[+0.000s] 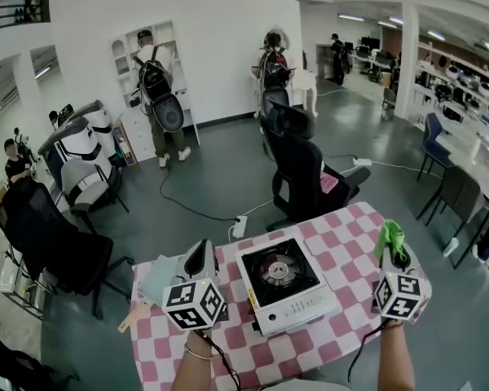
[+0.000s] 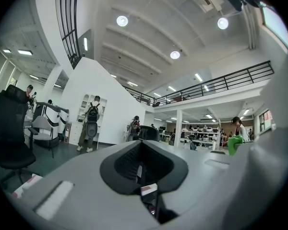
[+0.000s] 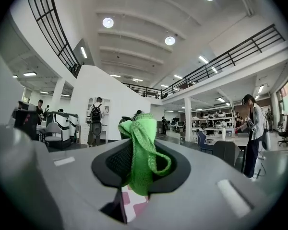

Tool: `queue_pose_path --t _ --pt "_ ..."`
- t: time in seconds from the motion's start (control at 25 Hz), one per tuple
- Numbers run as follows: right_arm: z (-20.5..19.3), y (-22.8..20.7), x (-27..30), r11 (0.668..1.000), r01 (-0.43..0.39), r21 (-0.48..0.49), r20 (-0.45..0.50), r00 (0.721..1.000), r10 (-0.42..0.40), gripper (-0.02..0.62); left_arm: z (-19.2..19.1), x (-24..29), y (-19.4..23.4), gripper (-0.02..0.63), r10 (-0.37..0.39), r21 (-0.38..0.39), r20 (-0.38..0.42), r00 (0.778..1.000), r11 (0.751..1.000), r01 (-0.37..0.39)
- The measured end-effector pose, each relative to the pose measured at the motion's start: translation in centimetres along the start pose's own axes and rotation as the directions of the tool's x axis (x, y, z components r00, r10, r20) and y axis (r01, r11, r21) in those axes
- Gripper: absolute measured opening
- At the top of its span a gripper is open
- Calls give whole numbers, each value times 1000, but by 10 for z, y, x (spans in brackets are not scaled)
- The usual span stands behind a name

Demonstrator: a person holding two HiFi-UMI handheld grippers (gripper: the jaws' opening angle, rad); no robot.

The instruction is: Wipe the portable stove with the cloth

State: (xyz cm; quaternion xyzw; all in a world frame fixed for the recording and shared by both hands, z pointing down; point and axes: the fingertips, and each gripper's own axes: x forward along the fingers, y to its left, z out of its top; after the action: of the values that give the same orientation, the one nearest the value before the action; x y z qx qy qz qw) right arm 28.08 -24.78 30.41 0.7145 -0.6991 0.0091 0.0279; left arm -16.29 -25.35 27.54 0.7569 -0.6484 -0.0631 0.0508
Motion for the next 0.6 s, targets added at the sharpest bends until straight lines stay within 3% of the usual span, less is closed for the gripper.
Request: queue_pose_path --t 0.6 --pt "-6 0 1 998 -44 46 -14 999 45 83 -11 -1 4 0 22 -37 -25 999 999 -23"
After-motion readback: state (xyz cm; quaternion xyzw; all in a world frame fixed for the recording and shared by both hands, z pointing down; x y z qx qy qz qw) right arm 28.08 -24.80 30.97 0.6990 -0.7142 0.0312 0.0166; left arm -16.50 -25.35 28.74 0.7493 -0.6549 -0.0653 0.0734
